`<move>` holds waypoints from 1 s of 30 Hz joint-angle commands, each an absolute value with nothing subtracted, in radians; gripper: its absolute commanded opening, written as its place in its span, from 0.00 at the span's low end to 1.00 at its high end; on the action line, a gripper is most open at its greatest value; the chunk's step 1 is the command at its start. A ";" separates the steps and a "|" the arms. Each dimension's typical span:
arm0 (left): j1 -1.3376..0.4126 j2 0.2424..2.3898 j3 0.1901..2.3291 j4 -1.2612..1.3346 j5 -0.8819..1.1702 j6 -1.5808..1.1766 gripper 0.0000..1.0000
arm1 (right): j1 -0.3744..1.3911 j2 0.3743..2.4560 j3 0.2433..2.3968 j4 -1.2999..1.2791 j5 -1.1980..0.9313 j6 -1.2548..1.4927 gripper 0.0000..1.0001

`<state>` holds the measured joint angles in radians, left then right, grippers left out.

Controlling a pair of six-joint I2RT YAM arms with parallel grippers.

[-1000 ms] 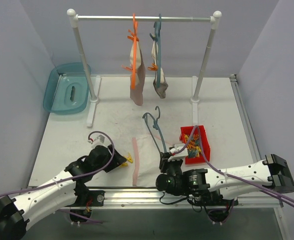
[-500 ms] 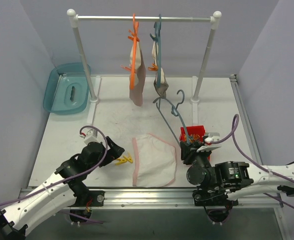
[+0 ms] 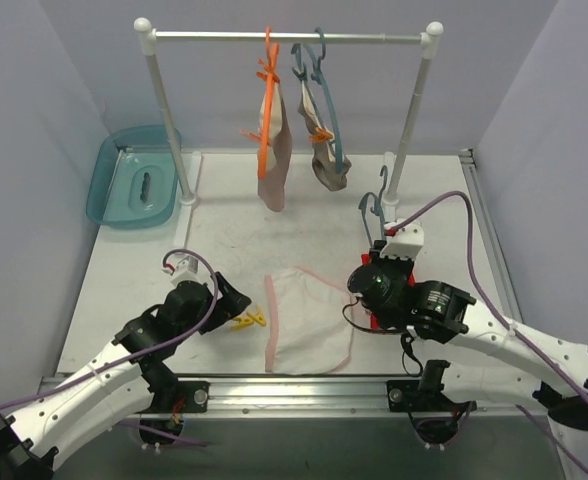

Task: Remove the underwear clipped to the hanger

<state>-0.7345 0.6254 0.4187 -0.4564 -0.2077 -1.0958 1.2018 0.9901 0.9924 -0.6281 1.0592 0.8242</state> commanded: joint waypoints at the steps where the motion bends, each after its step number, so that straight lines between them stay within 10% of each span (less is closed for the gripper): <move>1: -0.727 0.615 0.445 -0.394 -0.183 -1.101 0.94 | 1.060 0.902 0.970 -0.439 0.903 0.568 0.00; 16: -0.718 0.629 0.454 -0.321 -0.167 -1.008 0.94 | 0.488 1.046 1.193 -0.011 0.283 0.006 0.00; 30: -0.704 0.540 0.494 -0.305 -0.153 -0.874 0.93 | 0.445 0.950 1.175 0.290 0.126 -0.074 0.00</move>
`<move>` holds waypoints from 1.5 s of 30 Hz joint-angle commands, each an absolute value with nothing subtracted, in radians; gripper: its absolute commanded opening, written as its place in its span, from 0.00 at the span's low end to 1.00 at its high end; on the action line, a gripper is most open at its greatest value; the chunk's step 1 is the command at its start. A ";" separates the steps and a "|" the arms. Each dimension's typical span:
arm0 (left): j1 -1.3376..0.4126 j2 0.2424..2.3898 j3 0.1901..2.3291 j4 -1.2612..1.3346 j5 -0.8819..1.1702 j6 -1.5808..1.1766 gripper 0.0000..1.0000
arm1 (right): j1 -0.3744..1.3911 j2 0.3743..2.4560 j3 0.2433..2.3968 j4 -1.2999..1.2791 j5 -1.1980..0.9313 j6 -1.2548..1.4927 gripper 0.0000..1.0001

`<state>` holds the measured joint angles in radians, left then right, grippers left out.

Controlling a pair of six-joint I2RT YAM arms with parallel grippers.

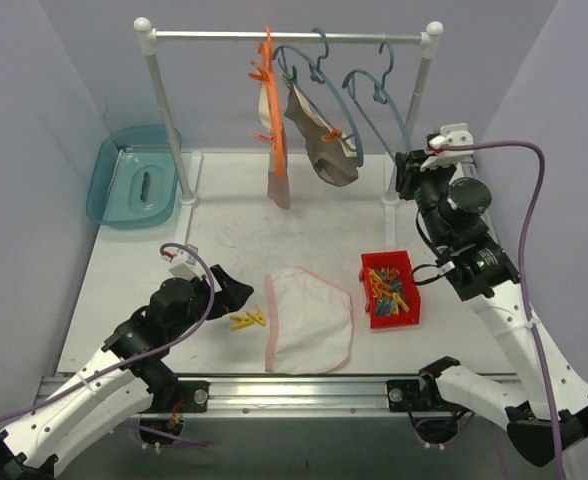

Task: Remove the underwear clipped to the hanger

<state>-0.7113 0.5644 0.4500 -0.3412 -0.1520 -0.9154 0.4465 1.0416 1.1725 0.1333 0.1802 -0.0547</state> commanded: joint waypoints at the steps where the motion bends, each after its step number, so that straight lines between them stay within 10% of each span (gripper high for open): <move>1: -0.704 0.538 0.491 -0.307 -0.153 -0.873 0.94 | 0.446 0.936 1.174 0.291 0.127 -0.075 0.00; 35: -0.692 0.552 0.523 -0.351 -0.135 -0.893 0.94 | 0.373 1.164 1.273 0.298 0.235 -0.006 0.00; 41: -0.689 0.542 0.537 -0.371 -0.138 -0.884 0.94 | 0.373 1.034 1.189 0.220 0.242 0.069 0.76; 45: -0.686 0.548 0.551 -0.387 -0.150 -0.877 0.94 | 0.374 0.892 1.106 0.103 0.287 0.155 0.90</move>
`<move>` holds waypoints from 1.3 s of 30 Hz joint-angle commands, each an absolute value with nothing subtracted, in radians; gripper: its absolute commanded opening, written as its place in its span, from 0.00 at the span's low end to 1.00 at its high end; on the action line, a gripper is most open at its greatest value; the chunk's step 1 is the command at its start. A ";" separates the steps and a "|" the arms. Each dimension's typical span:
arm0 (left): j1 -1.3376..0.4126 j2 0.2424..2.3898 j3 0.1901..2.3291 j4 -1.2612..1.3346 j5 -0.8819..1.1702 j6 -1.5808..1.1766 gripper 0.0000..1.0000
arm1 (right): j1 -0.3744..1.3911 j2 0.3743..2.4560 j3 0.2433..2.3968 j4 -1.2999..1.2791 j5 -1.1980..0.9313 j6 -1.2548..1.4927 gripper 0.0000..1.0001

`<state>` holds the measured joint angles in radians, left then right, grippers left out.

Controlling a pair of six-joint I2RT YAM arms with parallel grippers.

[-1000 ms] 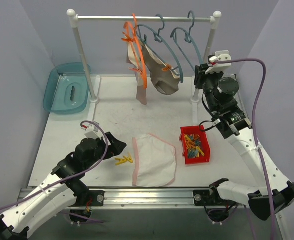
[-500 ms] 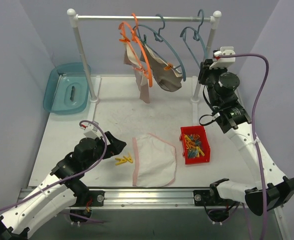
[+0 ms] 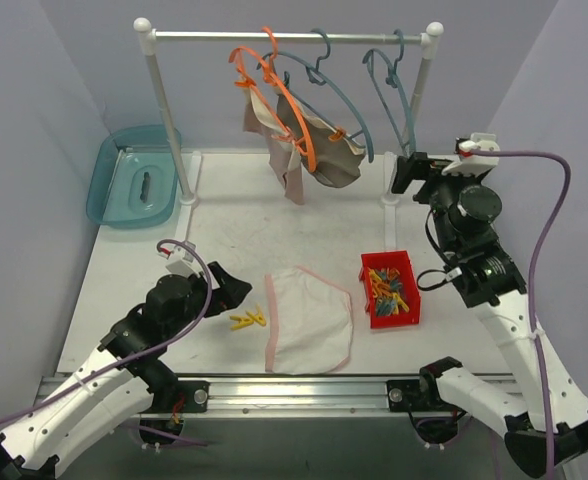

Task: Remove the underwear clipped to the hanger

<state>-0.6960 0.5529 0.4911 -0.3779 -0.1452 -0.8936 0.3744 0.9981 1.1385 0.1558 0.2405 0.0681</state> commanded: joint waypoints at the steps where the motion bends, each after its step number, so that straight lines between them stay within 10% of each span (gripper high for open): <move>1: -0.687 0.552 0.552 -0.387 -0.158 -0.876 0.94 | 0.376 0.870 1.070 0.074 0.291 0.175 0.91; 8: -0.681 0.575 0.561 -0.431 -0.213 -0.913 0.94 | 0.440 0.798 0.760 -0.065 0.006 0.365 0.99; 19: -0.678 0.388 0.578 -0.641 -0.382 -1.011 0.94 | 1.199 1.156 0.736 0.126 0.370 0.450 1.00; 39: -0.675 0.253 0.565 -0.755 -0.403 -1.022 0.93 | 1.262 1.686 0.931 0.321 0.252 0.393 0.68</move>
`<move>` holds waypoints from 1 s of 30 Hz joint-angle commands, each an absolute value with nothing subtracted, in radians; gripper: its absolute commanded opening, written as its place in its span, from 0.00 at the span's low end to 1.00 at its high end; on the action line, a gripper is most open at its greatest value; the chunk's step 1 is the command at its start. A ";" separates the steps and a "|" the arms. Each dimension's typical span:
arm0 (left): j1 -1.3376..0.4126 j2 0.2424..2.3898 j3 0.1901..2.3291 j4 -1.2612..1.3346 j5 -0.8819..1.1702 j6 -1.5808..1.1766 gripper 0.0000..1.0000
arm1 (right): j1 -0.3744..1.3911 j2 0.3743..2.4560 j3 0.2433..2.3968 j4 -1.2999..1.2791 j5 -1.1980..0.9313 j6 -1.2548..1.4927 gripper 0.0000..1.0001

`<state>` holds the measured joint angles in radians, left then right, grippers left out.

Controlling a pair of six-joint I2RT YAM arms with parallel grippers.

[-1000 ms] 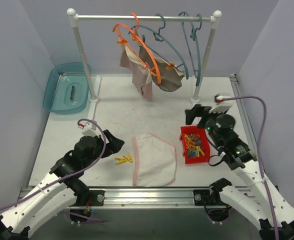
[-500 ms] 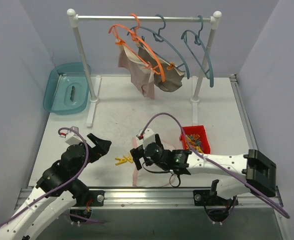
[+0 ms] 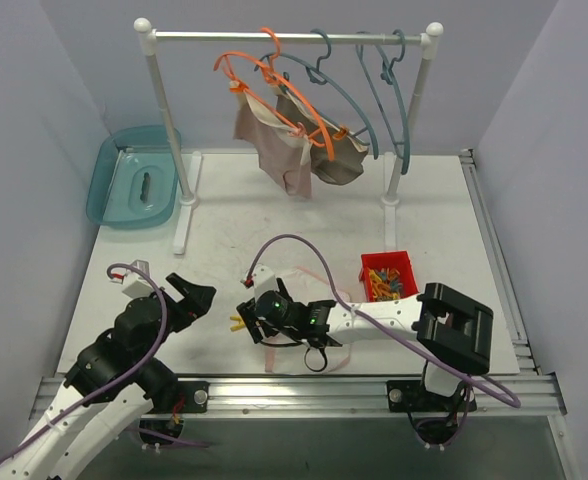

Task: Remove the underwear clipped to the hanger

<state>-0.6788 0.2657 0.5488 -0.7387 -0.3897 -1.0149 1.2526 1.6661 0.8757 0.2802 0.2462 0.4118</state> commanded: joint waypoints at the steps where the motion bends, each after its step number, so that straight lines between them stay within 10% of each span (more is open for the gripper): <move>1: -0.675 0.250 0.563 -0.755 -0.403 -1.022 0.94 | 1.264 1.696 0.939 0.319 0.249 0.388 0.63; 20: -0.675 0.222 0.552 -0.772 -0.396 -1.025 0.94 | 1.259 1.853 1.002 0.268 0.305 0.370 0.44; 30: -0.675 0.221 0.558 -0.781 -0.394 -1.028 0.94 | 1.249 1.790 0.968 0.256 0.354 0.370 0.00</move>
